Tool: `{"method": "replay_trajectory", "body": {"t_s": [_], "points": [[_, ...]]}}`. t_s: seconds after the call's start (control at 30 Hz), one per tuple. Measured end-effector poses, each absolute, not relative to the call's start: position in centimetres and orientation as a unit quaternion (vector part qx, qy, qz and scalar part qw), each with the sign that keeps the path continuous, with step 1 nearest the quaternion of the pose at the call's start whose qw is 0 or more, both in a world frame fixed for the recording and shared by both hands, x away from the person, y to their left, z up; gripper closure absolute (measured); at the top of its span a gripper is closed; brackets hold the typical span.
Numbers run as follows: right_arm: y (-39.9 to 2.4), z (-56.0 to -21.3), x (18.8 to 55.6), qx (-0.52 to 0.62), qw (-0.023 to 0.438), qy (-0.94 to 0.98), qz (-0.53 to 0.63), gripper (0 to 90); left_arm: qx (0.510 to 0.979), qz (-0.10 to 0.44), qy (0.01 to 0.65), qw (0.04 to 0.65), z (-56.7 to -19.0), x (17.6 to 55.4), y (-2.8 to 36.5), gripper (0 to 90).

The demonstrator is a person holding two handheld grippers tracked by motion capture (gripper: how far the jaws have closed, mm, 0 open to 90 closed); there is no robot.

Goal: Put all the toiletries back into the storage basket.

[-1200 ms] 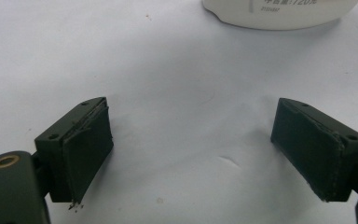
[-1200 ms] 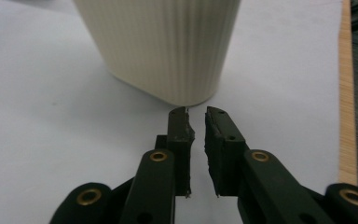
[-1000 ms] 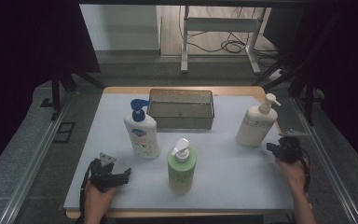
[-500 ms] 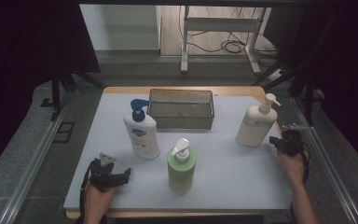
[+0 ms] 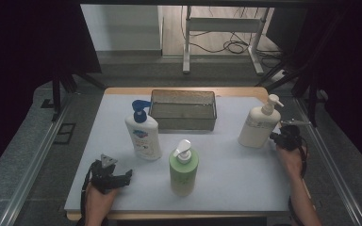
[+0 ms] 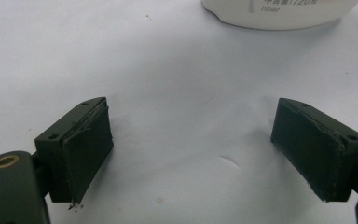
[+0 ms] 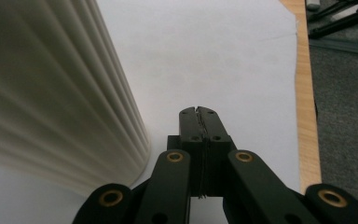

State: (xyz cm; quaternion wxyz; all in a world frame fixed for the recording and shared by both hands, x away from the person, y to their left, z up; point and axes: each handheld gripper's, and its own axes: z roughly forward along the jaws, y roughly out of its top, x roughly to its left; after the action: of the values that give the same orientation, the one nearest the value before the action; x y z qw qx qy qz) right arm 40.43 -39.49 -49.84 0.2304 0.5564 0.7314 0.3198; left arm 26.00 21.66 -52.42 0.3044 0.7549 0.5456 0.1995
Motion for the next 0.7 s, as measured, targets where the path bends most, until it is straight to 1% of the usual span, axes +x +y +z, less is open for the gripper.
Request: {"method": "replay_trajectory", "body": {"t_s": [0.33,0.7], "points": [[-39.1,-50.5,41.0,0.541,0.207,0.738,0.346,89.6,0.755,0.199,0.546,0.304,-52.4,26.0,21.7,11.7],[-39.5,-51.1,40.2,0.545,0.190,0.737,0.351,89.6,0.754,0.200,0.546,0.305,-52.4,26.0,21.6,11.7]]}}
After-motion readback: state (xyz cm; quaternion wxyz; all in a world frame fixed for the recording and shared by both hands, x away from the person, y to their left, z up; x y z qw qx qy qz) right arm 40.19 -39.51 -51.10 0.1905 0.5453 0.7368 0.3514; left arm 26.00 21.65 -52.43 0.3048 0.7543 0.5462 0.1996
